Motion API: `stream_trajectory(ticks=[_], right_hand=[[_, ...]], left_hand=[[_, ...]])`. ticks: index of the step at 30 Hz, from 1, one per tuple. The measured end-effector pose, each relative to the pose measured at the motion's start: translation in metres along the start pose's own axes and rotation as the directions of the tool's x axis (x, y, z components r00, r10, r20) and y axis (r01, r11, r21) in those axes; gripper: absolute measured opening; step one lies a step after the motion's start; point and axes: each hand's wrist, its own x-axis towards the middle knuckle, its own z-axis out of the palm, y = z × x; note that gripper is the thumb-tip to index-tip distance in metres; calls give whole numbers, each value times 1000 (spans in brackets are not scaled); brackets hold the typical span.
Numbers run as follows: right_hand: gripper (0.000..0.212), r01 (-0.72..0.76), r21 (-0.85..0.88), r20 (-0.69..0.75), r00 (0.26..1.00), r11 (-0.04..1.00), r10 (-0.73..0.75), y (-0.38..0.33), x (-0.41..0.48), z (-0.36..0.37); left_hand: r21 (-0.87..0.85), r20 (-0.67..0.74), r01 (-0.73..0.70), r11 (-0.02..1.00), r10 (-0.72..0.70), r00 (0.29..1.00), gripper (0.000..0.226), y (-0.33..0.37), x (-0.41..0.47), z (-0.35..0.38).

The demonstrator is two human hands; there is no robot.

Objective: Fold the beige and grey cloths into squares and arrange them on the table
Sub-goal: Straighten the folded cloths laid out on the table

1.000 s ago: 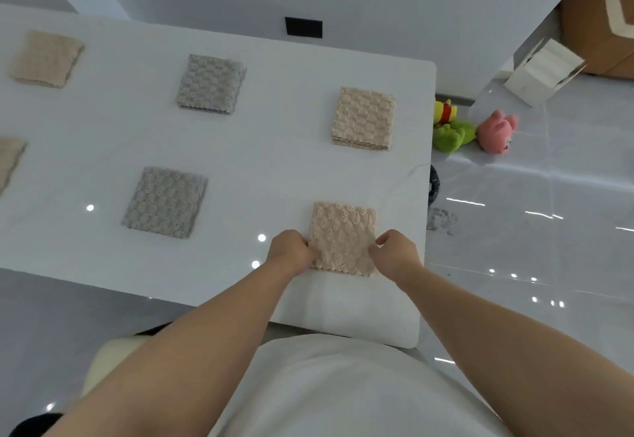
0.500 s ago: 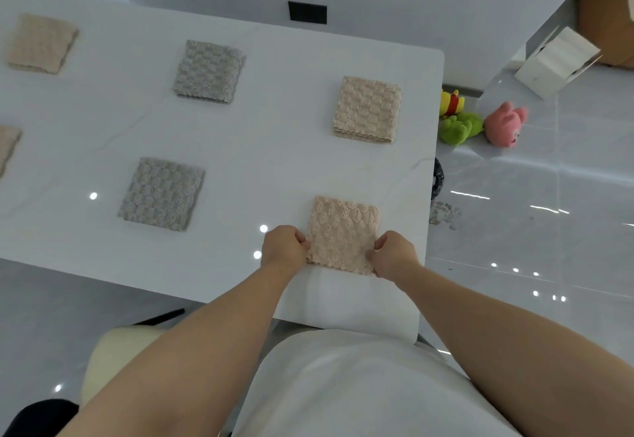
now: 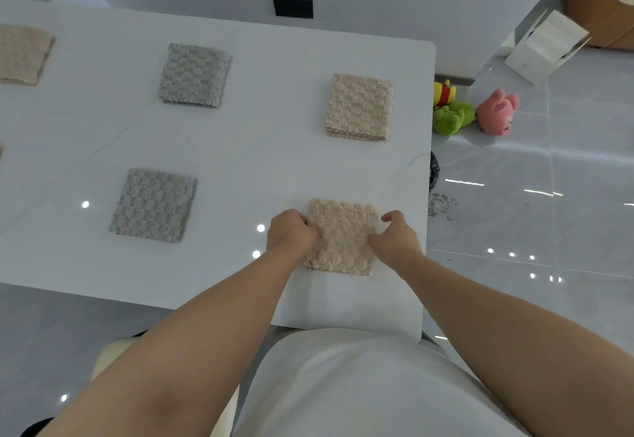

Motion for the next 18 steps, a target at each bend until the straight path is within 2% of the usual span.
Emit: stream_trajectory(ticks=[6,11,14,18], right_hand=[[69,120,-45,14,993,992,-119,-1,8,2],[73,173,-146,72,984,974,-163,-3,13,0],[79,215,-190,90,975,958,-201,-9,15,-4],[61,224,-212,43,975,951,-220,-16,20,-9]], left_hand=[[26,-12,-47,999,48,999,12,-12,9,4],[53,-37,-56,997,58,998,17,-12,16,-2],[-5,-90,-125,992,124,988,23,-1,23,-3],[3,-65,-259,966,259,964,31,14,34,-1]])
